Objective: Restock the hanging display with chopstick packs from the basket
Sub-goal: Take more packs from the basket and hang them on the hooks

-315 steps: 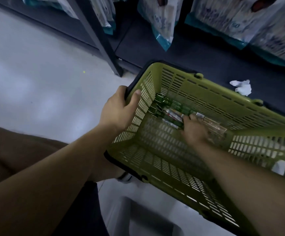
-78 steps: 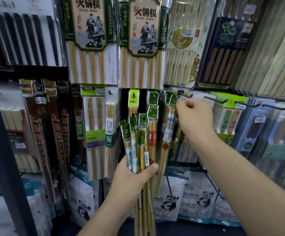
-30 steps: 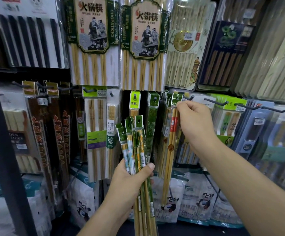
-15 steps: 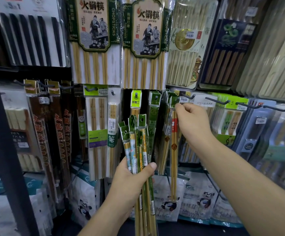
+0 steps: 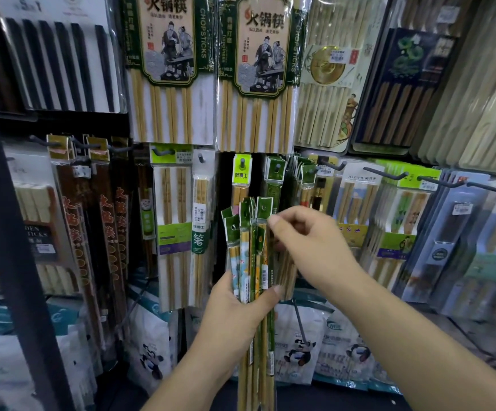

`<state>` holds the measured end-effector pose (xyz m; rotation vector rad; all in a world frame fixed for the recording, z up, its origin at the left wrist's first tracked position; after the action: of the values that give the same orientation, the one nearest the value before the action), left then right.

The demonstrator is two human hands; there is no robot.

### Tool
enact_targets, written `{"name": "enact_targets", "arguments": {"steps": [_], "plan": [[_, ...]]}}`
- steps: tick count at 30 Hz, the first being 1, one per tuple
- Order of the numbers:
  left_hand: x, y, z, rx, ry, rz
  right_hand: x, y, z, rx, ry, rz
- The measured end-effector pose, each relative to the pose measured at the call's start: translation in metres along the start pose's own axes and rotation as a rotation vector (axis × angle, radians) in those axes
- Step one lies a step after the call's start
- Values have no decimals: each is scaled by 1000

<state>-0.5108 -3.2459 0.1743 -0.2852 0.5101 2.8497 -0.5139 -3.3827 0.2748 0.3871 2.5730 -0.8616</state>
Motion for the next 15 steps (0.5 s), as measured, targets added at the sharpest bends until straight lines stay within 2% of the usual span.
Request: {"name": "enact_targets", "arguments": {"steps": [7, 12, 15], "plan": [[2, 1, 4, -17, 14, -26, 2, 1, -4, -16, -2, 0], [1, 0, 4, 45, -8, -21, 6, 3, -3, -109, 1, -102], [2, -1, 4, 67, -25, -24, 6, 1, -2, -114, 6, -91]]}}
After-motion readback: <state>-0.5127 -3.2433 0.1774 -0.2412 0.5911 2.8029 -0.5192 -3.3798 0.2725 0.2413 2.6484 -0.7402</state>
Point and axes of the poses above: each hand's wrist, its own x-axis away from the middle knuckle, its own y-axis out of the palm, z = x × y, the point moved 2 cm from there along -x, towards the middle knuckle, and after that the axes turned 8 degrees about x, right-handed, at the moved point
